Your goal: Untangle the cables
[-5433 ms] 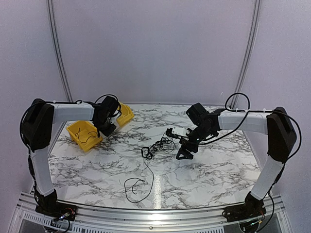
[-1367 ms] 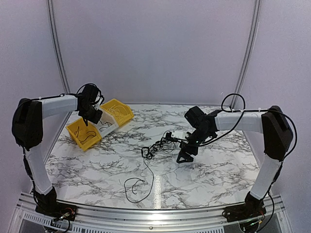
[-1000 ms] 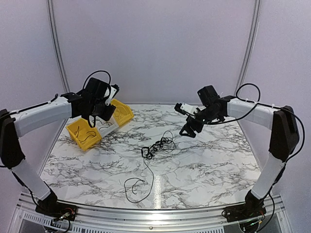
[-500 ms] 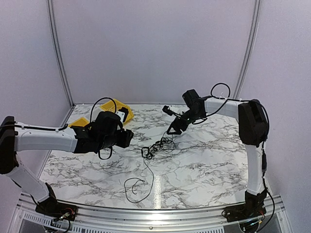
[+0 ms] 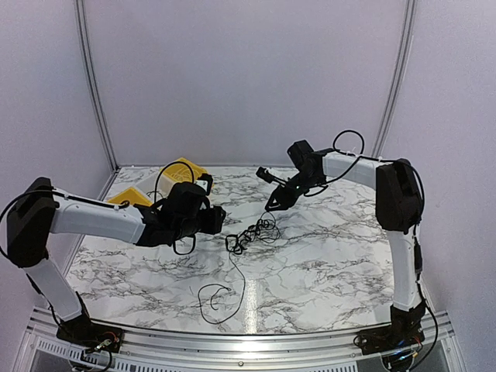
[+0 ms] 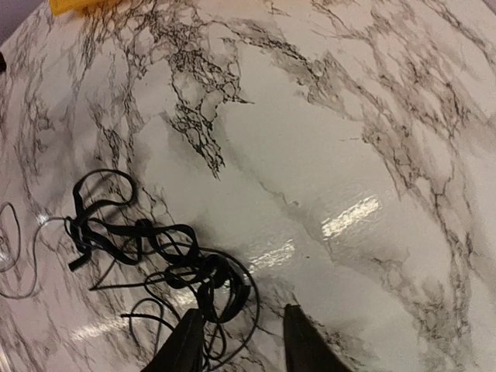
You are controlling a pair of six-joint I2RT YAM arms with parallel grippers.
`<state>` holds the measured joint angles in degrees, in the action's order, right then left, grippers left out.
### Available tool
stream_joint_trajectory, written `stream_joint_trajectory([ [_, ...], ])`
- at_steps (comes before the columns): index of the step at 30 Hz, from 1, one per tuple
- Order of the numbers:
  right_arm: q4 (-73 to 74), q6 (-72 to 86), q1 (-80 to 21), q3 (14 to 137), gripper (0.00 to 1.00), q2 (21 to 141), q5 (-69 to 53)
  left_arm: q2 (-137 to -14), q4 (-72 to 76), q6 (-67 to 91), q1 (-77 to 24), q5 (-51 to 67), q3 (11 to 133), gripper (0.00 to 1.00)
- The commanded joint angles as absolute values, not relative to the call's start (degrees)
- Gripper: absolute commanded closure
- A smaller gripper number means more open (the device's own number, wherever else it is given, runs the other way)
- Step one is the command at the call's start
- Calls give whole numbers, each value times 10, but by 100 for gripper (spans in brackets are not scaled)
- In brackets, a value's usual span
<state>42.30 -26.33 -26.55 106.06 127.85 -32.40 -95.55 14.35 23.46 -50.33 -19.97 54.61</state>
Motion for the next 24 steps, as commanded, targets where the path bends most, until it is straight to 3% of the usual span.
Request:
stream_joint_trajectory([
  [1, 456, -266, -276, 1081, 54, 1278, -327, -986, 185, 247, -506, -180, 588, 45],
  [4, 456, -261, -276, 1086, 48, 1284, -320, -997, 189, 250, -506, -167, 601, 46],
  [24, 479, -236, -288, 1102, 41, 1306, -316, -1010, 200, 269, -506, -149, 606, 47],
])
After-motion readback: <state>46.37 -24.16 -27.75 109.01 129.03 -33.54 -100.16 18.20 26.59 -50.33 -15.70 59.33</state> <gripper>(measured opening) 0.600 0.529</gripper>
